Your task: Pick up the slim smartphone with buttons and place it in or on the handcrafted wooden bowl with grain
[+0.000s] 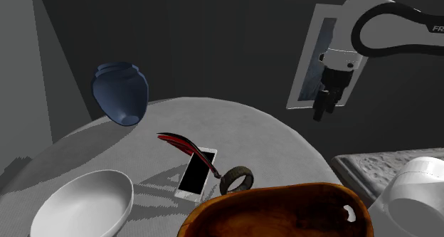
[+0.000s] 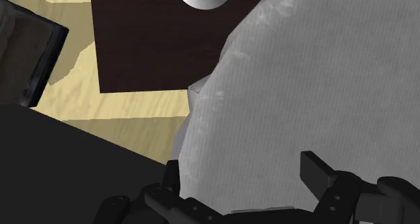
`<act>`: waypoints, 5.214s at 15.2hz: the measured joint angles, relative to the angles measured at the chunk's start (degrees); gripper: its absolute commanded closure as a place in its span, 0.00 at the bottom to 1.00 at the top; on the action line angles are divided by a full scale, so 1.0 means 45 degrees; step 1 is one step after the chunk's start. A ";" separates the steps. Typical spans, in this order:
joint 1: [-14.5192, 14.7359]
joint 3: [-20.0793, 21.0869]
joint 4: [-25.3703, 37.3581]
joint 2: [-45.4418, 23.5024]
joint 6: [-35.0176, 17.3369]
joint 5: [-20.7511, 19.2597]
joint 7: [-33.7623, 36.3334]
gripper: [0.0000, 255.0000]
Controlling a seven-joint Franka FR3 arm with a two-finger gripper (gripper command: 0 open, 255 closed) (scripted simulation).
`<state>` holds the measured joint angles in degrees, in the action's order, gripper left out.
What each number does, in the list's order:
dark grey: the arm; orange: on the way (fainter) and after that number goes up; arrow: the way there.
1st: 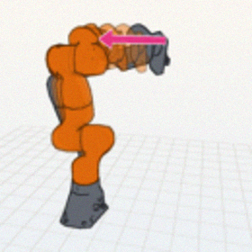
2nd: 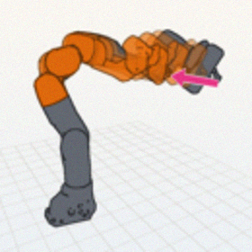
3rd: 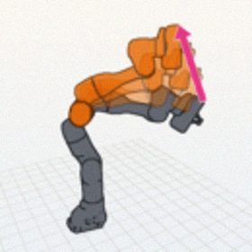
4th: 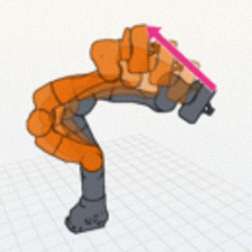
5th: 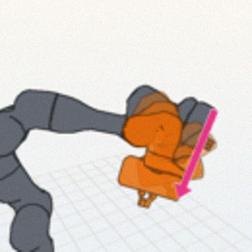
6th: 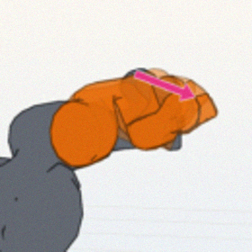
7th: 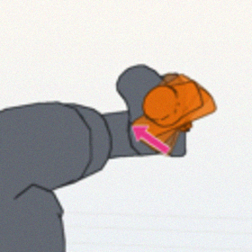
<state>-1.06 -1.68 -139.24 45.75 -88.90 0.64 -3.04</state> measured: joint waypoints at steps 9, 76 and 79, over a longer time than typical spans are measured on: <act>0.1051 -0.1022 -0.0279 -0.2328 -0.1834 0.3028 -0.0891 0.00; 0.4804 -0.1571 0.3653 -0.8788 -0.1742 1.4585 -0.3643 1.00; 0.4800 -0.1570 0.3912 -0.8608 -0.1577 1.4516 -0.3235 1.00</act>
<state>20.54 -8.75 -121.64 7.01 -95.99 65.96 -17.60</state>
